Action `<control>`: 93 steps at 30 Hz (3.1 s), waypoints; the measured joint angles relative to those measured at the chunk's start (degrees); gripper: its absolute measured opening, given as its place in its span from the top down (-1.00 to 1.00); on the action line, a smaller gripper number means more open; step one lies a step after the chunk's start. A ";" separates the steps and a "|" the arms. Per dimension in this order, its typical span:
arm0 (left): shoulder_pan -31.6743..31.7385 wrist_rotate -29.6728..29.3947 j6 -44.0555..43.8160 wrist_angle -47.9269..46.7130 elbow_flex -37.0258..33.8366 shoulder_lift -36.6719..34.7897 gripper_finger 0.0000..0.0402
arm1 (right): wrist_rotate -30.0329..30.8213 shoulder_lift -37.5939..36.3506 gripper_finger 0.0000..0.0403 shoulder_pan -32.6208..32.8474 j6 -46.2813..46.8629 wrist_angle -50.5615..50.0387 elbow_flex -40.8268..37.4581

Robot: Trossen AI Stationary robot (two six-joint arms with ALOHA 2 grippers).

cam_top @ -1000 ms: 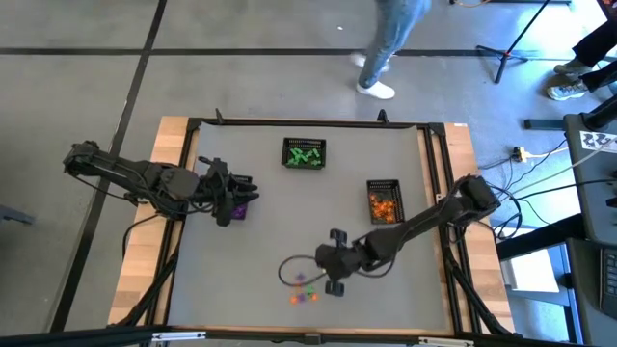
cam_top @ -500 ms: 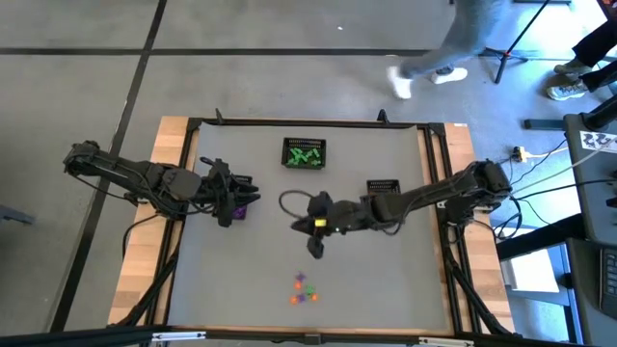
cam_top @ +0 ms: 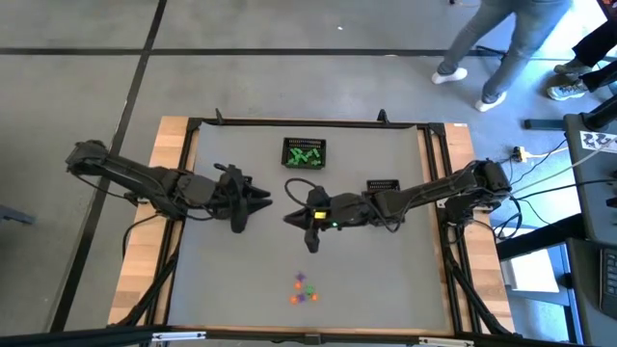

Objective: Sort Halloween decoration
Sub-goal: Put the bottom right violet spider toy into the left bin

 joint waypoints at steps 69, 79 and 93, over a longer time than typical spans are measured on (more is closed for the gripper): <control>0.65 8.28 8.67 6.42 0.00 2.83 1.00 | 1.36 0.02 0.94 -2.95 0.43 8.08 0.04; 0.63 6.67 8.68 5.02 0.00 2.83 1.00 | 1.43 0.04 0.77 -3.02 0.43 8.13 0.03; 0.61 6.41 8.35 1.96 0.00 2.41 1.00 | 1.06 -0.04 0.07 -3.78 1.52 7.86 0.02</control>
